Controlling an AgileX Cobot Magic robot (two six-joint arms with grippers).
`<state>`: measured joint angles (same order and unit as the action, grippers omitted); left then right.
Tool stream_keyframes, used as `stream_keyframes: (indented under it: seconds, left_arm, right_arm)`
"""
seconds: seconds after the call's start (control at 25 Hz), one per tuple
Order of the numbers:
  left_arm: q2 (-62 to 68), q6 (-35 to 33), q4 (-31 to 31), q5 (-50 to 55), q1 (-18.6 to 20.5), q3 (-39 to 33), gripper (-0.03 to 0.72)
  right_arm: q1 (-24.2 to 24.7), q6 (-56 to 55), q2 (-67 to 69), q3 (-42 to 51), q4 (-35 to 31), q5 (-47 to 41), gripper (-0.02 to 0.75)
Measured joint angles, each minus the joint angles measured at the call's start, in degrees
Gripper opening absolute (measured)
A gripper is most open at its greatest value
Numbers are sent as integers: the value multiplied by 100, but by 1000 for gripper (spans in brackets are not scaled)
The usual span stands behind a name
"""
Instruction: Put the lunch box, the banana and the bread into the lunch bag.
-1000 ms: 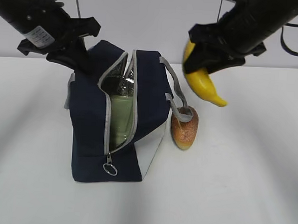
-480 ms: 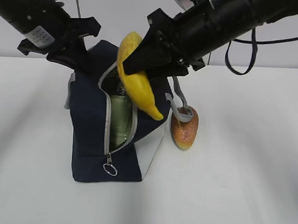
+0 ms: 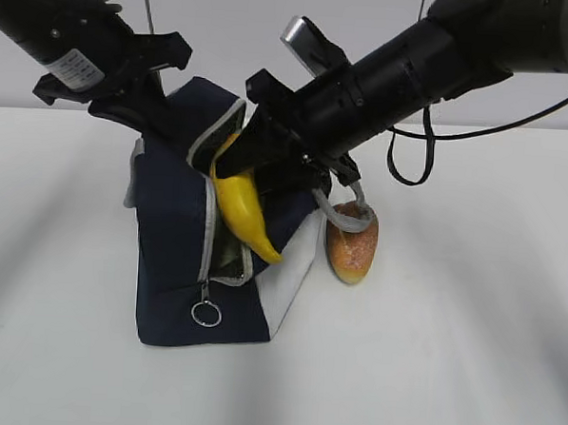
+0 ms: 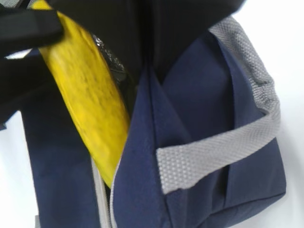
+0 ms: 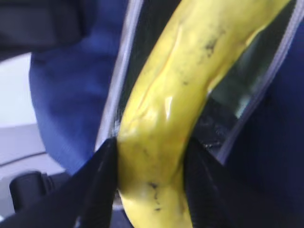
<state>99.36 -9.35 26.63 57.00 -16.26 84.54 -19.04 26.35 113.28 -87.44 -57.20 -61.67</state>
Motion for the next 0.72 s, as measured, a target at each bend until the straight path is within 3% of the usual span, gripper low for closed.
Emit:
stream_keyframes:
  seconds: [0.36, 0.72]
  left_arm:
    - [0, 0, 16, 16, 0, 0, -3]
    - [0, 0, 17, 38, 0, 0, -3]
  right_arm:
    - [0, -801, 450, -547, -176, 596, 310]
    - [0, -941, 536, -568, -888, 698, 310]
